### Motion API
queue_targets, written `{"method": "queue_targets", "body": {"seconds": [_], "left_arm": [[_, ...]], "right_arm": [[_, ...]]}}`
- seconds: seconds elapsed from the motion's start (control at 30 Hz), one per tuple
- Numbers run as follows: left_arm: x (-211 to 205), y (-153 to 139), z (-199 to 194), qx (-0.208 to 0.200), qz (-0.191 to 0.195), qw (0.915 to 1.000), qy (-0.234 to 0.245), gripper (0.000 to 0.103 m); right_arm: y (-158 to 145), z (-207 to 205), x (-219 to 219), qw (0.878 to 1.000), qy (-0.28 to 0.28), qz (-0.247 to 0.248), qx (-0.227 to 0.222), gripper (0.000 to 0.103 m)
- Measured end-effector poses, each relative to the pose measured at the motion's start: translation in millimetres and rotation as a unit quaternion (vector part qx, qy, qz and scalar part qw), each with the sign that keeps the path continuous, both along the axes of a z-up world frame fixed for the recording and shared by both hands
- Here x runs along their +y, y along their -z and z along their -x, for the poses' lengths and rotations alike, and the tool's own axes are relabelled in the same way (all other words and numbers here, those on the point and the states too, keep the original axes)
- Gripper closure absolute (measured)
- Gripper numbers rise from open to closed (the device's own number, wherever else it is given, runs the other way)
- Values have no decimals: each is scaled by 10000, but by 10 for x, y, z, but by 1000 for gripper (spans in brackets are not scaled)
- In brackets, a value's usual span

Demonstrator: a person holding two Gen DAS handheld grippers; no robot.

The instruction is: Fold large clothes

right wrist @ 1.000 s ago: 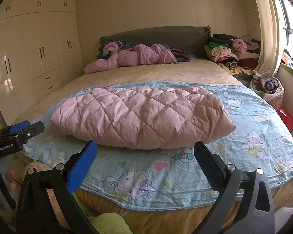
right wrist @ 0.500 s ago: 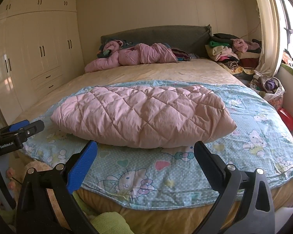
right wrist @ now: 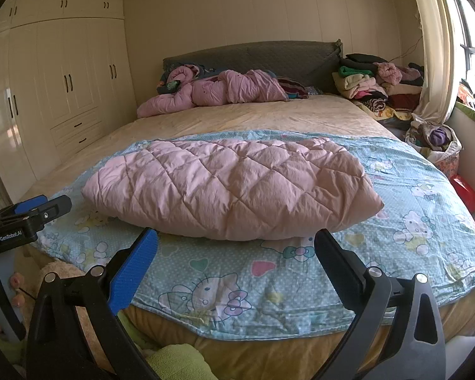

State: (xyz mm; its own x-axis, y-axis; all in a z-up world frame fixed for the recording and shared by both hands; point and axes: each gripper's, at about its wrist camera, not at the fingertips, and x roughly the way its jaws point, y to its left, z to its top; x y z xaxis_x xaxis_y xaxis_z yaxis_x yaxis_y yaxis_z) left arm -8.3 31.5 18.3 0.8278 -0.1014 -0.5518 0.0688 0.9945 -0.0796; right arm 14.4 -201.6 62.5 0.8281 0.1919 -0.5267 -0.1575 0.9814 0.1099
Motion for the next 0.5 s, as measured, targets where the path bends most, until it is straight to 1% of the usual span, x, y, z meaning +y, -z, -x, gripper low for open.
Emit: {"method": "queue_targets", "body": {"seconds": [0.5], "left_arm": [[5,-6,1,-3,2,10000,-1,9]], "right_arm": [[16,-2,9,10000,-27,18,40,4]]}}
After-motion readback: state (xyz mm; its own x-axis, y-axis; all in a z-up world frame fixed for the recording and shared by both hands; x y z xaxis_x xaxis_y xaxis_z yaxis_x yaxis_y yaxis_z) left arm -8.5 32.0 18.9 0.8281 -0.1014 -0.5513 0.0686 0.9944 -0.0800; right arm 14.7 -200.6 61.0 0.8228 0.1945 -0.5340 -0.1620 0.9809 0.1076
